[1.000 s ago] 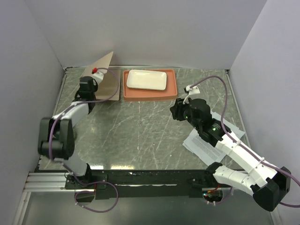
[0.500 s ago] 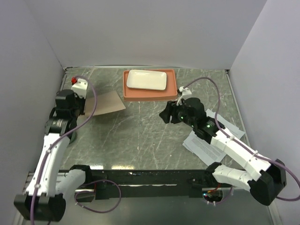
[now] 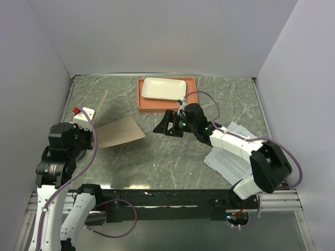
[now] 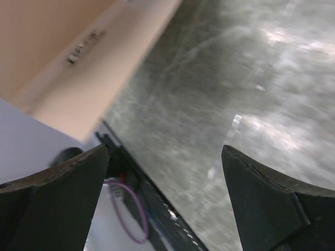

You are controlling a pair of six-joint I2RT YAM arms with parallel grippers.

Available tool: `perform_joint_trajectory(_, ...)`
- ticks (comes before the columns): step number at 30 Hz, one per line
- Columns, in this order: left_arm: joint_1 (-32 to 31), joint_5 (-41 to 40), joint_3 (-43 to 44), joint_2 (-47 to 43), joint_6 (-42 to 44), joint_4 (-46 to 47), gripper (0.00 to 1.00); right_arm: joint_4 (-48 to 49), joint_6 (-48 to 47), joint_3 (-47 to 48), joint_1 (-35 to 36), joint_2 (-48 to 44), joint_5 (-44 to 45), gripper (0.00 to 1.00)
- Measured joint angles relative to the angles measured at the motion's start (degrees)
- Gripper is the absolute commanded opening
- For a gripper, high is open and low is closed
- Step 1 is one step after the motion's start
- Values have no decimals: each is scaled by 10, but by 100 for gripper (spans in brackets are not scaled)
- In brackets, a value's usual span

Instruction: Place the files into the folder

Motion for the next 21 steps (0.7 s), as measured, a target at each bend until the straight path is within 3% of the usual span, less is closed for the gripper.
perform_joint_trajectory(15, 0, 8, -7, 9, 12, -5, 1, 143, 148, 70, 85, 134, -72, 85)
perform_joint_trajectory(21, 0, 9, -10, 9, 13, -1, 1, 144, 171, 80, 85, 164, -75, 70)
